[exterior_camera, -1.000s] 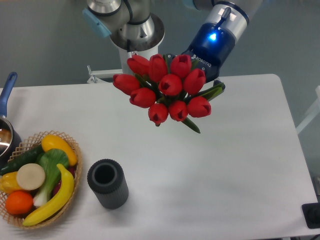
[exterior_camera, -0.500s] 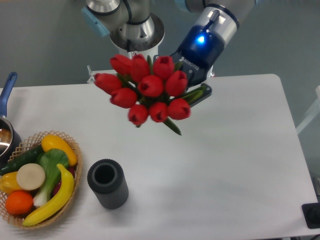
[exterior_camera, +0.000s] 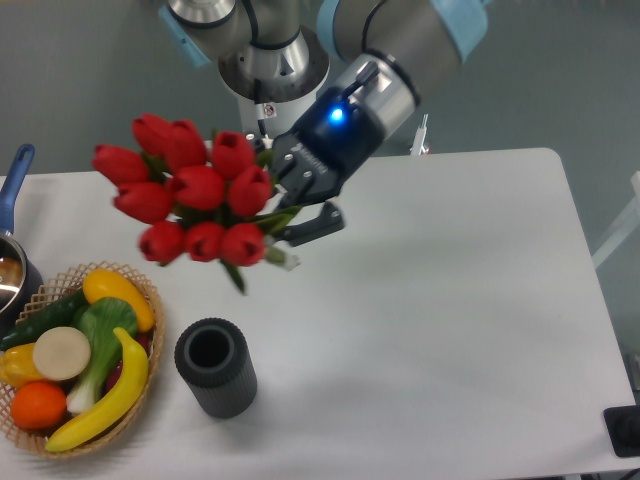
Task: Insert the flowers into the vase
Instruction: 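Carry the red tulip bouquet with the gripper toward the grey vase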
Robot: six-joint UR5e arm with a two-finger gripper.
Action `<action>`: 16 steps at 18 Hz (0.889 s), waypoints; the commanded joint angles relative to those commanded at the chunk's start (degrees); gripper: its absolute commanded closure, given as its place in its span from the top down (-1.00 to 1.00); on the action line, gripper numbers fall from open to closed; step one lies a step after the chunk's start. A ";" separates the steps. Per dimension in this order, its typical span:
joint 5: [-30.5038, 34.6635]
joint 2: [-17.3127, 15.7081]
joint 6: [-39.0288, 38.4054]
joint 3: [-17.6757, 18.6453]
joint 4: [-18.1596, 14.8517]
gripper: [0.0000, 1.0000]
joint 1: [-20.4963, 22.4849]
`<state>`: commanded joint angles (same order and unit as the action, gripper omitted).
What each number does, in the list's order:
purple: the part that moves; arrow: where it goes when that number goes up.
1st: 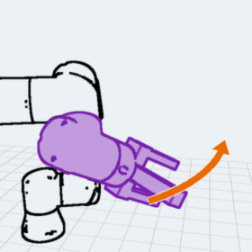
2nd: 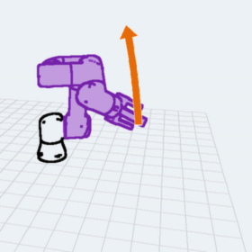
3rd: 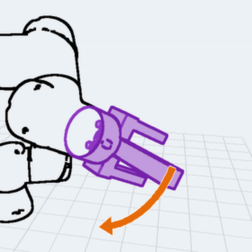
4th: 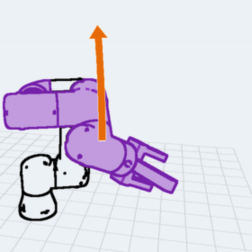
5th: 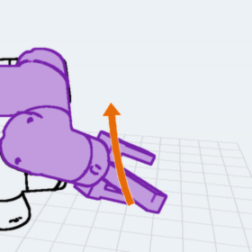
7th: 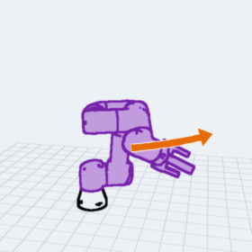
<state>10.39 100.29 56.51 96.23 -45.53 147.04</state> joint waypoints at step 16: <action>-10.22 10.28 10.37 -3.33 0.70 -0.45 -2.46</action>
<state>0.18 110.56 66.88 92.90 -44.82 144.58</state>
